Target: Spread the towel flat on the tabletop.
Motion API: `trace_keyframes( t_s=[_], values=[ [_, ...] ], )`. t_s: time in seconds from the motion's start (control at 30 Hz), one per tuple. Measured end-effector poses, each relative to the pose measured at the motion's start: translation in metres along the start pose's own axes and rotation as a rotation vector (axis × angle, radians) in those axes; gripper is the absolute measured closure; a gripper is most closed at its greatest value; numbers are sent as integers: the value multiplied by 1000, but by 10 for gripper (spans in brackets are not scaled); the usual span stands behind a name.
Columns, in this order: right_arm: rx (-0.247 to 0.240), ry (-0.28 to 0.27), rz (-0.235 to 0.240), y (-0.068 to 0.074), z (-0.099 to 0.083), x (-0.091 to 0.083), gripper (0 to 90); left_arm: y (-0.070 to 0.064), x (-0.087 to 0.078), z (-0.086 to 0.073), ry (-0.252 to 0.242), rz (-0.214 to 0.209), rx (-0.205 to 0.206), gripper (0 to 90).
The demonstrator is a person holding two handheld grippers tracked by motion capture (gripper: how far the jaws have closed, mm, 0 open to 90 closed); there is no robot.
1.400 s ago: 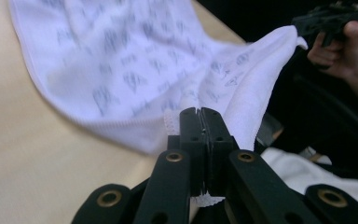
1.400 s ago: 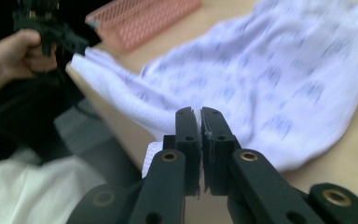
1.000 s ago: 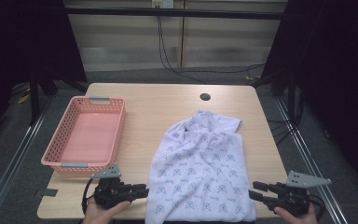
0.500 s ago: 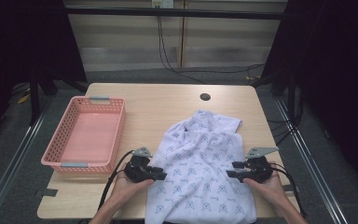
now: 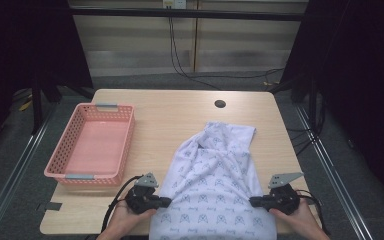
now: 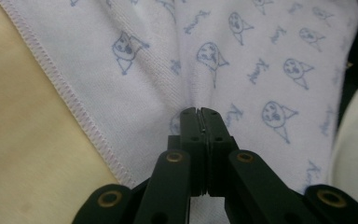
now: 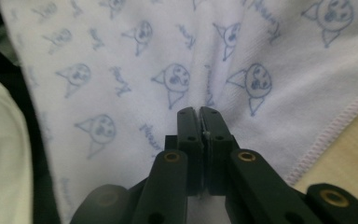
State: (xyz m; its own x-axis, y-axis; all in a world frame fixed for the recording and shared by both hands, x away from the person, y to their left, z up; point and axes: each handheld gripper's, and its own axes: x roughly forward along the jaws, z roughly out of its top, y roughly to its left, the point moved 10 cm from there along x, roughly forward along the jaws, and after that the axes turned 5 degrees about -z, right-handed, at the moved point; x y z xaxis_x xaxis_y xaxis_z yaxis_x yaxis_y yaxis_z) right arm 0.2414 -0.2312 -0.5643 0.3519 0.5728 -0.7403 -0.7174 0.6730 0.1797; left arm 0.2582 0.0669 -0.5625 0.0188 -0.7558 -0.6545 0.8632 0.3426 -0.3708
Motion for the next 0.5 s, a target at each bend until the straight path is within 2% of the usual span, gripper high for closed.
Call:
trace_keyframes(
  t_s=[0.03,0.07,0.1,0.13,0.17,0.2,0.27,0.33,0.37,0.4,0.43,0.47,0.5],
  values=[
    [1,-12,6,4,1,-5,879,-8,-4,-1,-24,-25,-8,892],
    [1,-12,6,4,1,-5,879,-8,-4,-1,-24,-25,-8,892],
    [5,-48,18,12,5,-17,880,-17,-8,-3,-44,-53,-15,892],
    [5,-48,18,12,5,-17,880,-17,-8,-3,-44,-53,-15,892],
    [-6,-48,29,21,2,-22,880,-30,-14,-7,-59,-101,-21,891],
    [-10,-35,42,26,-2,-23,880,-33,-16,-8,-63,-108,-19,891],
    [-27,-19,43,33,-8,-23,879,-41,-18,-8,-64,-137,10,889],
    [-29,-14,42,36,-7,-25,875,-42,-18,-6,-76,-146,-1,851],
    [-16,-43,54,36,-1,-28,798,-38,-18,2,-111,-150,-23,790],
    [-16,-50,46,35,2,-28,767,-38,-18,2,-111,-150,-23,785],
    [-9,-70,33,29,7,-29,730,-24,-18,11,-142,-118,-35,765],
    [-9,-70,33,29,7,-29,730,-24,-18,11,-142,-118,-35,759],
    [2,-95,20,20,15,-29,711,-13,-18,20,-164,-111,-52,759]
  ],
)
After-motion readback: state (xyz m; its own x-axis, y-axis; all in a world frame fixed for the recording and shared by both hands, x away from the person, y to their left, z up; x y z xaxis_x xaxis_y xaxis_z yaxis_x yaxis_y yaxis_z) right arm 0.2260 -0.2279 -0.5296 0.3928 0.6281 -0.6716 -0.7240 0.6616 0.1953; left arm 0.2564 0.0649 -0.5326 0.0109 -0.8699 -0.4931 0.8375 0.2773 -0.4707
